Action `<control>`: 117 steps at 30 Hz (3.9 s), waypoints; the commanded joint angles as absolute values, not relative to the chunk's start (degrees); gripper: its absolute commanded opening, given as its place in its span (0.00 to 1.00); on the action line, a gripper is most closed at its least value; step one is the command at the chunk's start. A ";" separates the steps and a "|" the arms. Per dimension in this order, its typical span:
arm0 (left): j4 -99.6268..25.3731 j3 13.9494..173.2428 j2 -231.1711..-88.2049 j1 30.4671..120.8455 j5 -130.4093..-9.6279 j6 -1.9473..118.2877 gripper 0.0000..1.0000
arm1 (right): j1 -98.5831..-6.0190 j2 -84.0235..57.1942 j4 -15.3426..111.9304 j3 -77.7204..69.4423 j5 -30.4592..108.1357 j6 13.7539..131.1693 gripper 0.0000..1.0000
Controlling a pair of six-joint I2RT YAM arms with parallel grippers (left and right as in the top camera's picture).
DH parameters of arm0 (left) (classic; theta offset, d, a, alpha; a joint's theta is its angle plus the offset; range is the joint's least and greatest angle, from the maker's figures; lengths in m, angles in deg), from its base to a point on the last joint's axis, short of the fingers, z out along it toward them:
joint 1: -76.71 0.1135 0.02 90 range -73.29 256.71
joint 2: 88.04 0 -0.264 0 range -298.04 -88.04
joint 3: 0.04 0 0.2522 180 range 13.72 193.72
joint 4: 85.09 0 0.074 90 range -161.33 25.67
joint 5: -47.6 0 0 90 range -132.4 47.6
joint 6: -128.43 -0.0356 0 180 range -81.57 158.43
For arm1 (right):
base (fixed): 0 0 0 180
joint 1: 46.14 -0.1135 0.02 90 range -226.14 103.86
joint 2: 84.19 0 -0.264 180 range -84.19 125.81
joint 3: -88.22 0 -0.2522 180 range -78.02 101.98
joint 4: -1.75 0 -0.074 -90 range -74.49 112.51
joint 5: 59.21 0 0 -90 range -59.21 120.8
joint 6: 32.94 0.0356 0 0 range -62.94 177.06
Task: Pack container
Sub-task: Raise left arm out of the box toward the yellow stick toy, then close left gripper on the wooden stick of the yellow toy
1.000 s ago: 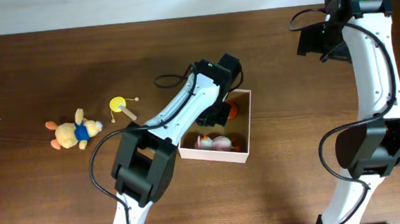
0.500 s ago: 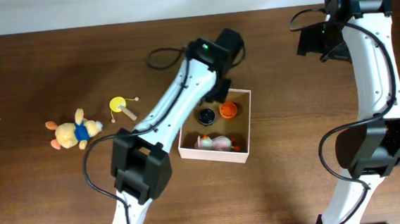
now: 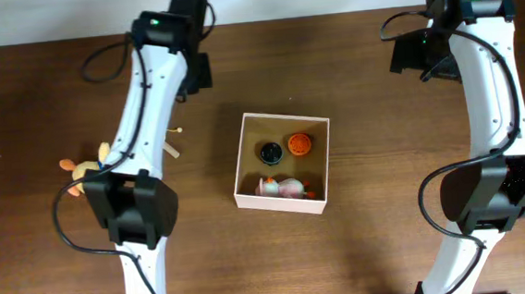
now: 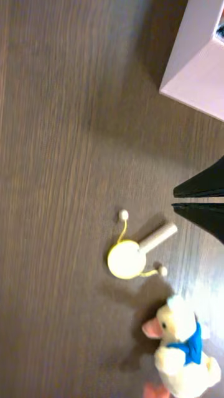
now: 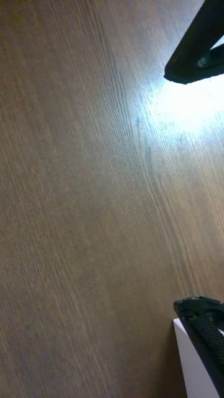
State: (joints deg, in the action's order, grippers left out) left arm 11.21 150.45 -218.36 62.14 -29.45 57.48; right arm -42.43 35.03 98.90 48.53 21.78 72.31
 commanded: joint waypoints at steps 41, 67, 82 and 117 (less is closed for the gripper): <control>0.39 122.40 -219.39 67.32 -31.77 85.13 0.43 | -42.37 34.27 98.88 49.51 21.08 73.01 0.99; -7.35 114.99 -219.41 70.49 -31.20 85.09 0.43 | -42.37 34.27 98.88 49.51 21.08 73.03 0.99; -8.48 113.29 -219.50 70.49 -31.00 85.11 0.17 | -42.37 34.24 98.88 49.49 21.08 73.03 0.99; 0.81 132.81 -219.17 70.40 -35.59 63.62 0.02 | -42.37 34.27 98.88 49.49 21.08 73.03 0.99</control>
